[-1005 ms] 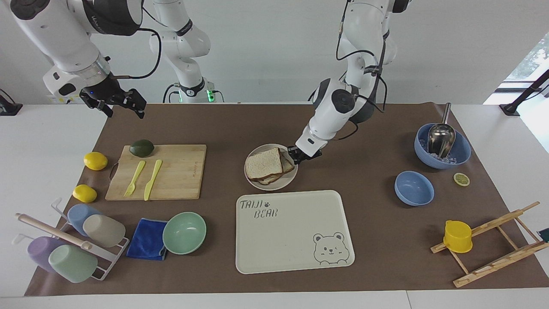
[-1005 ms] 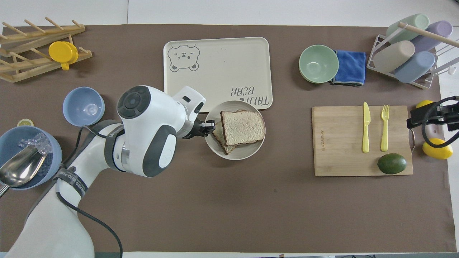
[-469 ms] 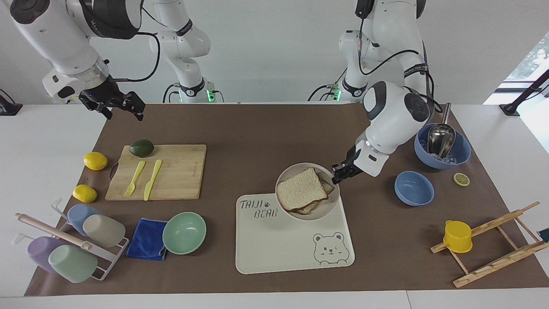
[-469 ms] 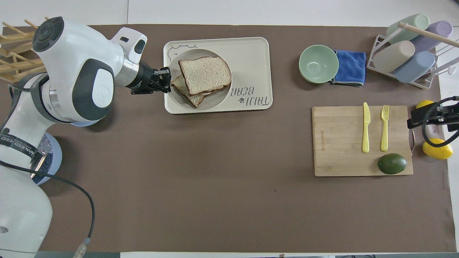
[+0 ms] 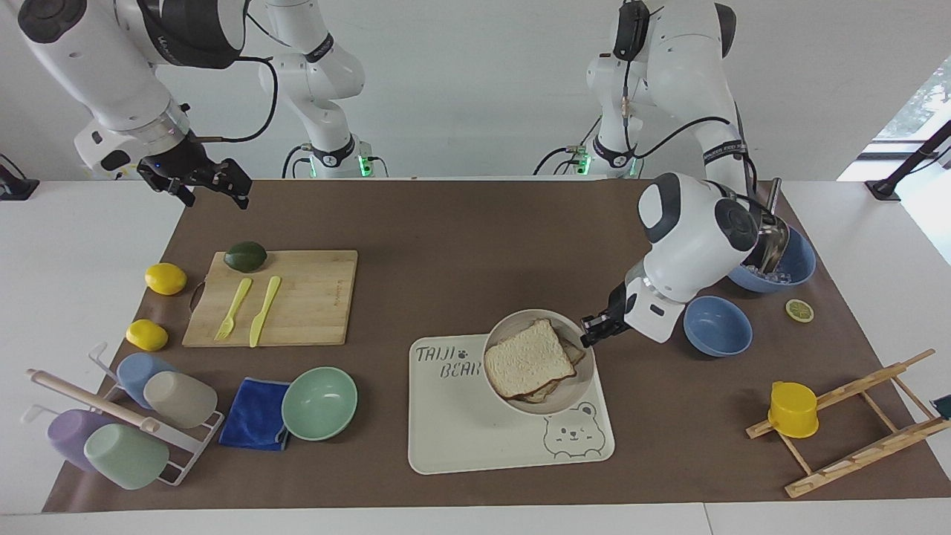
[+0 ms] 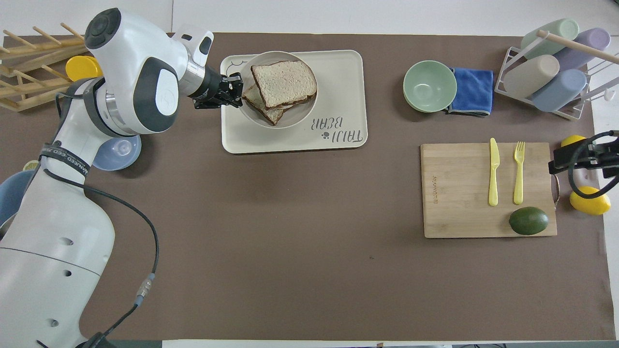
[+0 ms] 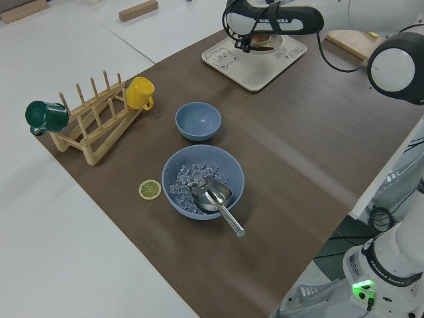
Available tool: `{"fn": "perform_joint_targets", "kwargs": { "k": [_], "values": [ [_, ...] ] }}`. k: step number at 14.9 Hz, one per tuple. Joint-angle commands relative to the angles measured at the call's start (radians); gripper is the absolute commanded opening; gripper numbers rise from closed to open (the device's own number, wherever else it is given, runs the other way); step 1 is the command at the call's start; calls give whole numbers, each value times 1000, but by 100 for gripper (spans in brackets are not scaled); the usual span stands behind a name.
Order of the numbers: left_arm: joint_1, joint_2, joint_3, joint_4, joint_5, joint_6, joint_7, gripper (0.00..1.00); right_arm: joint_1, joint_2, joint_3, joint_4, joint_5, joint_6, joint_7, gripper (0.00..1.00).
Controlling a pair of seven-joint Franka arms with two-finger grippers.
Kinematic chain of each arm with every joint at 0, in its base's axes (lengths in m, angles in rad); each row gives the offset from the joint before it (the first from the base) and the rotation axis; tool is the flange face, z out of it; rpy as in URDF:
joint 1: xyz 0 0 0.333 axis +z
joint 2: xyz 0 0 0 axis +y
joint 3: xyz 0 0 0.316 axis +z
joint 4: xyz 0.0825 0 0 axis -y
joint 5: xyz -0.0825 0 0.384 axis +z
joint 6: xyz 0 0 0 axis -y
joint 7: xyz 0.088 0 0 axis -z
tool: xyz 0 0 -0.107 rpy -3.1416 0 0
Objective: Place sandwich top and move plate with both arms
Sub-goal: 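Slide the white plate onto the bear-print tray with the left gripper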
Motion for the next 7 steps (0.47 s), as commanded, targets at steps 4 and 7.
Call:
{"fn": "perform_joint_targets", "kwargs": {
  "k": [4,7],
  "values": [
    [-67,23,10,-30,-7,95,-4,0,-19,-16,0,-17,9,1,-24,100],
    [-74,11,10,-61,3,106,-2,0,-19,-16,0,-17,9,1,-24,100]
  ]
}}
